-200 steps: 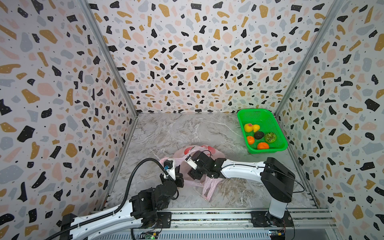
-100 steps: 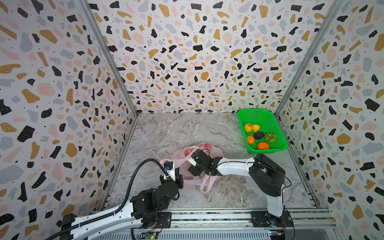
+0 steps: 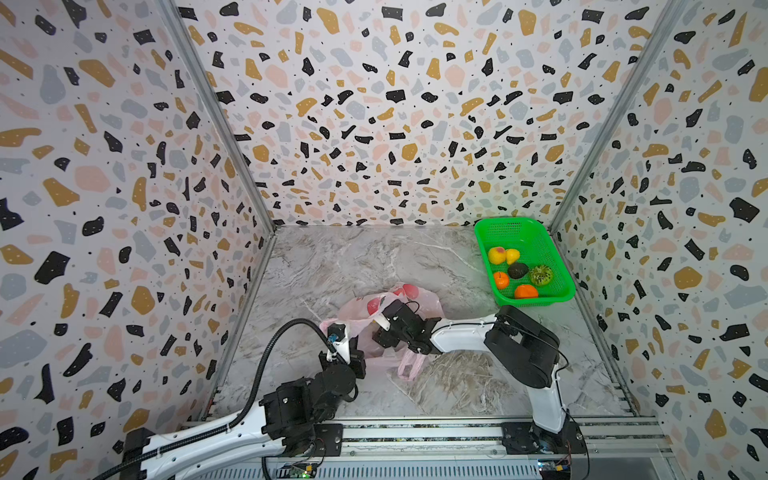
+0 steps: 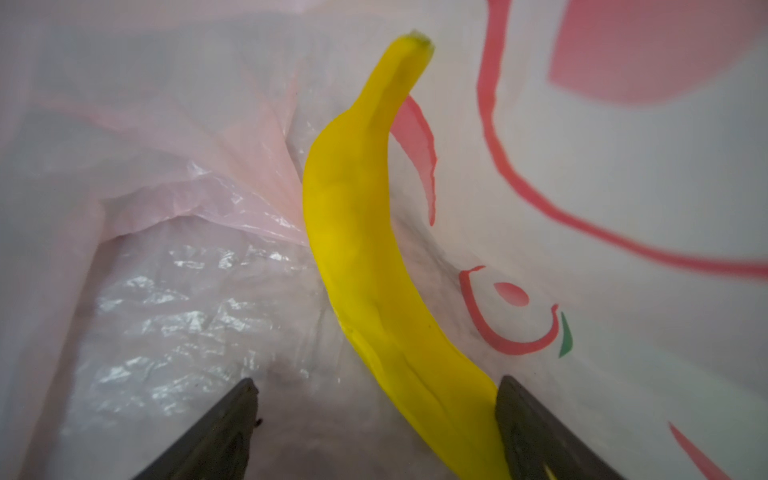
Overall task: Untie the knot of the plastic bag and take out the fruit
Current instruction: 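Push the right gripper deeper into the bag along the yellow banana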
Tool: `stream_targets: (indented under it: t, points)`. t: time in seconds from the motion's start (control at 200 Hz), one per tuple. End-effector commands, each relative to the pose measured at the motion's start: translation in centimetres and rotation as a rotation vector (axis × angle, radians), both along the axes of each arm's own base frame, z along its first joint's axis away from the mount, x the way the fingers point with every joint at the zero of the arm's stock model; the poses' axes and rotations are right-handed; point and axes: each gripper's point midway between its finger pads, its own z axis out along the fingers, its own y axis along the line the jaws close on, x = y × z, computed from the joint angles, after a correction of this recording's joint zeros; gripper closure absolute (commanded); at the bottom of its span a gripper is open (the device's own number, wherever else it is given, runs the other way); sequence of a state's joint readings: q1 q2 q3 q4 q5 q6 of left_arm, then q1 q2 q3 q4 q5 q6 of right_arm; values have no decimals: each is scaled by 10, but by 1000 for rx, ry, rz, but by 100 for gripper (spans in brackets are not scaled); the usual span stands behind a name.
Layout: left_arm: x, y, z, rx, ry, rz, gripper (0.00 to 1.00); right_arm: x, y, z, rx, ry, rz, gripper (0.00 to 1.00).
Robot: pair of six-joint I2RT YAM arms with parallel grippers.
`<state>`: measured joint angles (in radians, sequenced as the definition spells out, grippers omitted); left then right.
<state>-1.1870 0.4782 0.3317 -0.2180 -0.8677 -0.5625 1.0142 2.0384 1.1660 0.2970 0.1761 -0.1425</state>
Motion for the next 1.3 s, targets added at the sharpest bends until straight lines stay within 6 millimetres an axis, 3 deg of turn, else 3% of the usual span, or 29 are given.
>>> stream_targets:
  t: [0.0, 0.25, 0.345, 0.496, 0.811, 1.146, 1.296]
  points:
    - [-1, 0, 1, -22, -7, -9, 100, 12, 6, 8, 16, -58, 9, 9]
    - [-2, 3, 3, -26, -11, -5, 100, 15, 6, -7, -29, -34, 7, 17]
    - [-2, 4, 3, -25, -12, -4, 100, 15, 4, -10, -40, -31, 5, 33]
    - [-2, 4, 4, -24, -14, -2, 100, 16, 1, -11, -57, -35, -10, 43]
    - [-1, 6, 6, -16, -20, 10, 100, 14, -2, -4, -61, -49, -16, 77]
    - [1, 9, 11, -11, -28, 33, 100, -5, -6, 13, -49, -46, 11, 86]
    - [1, 9, 12, -14, -28, 35, 100, -2, -13, 16, -35, -32, 0, 86]
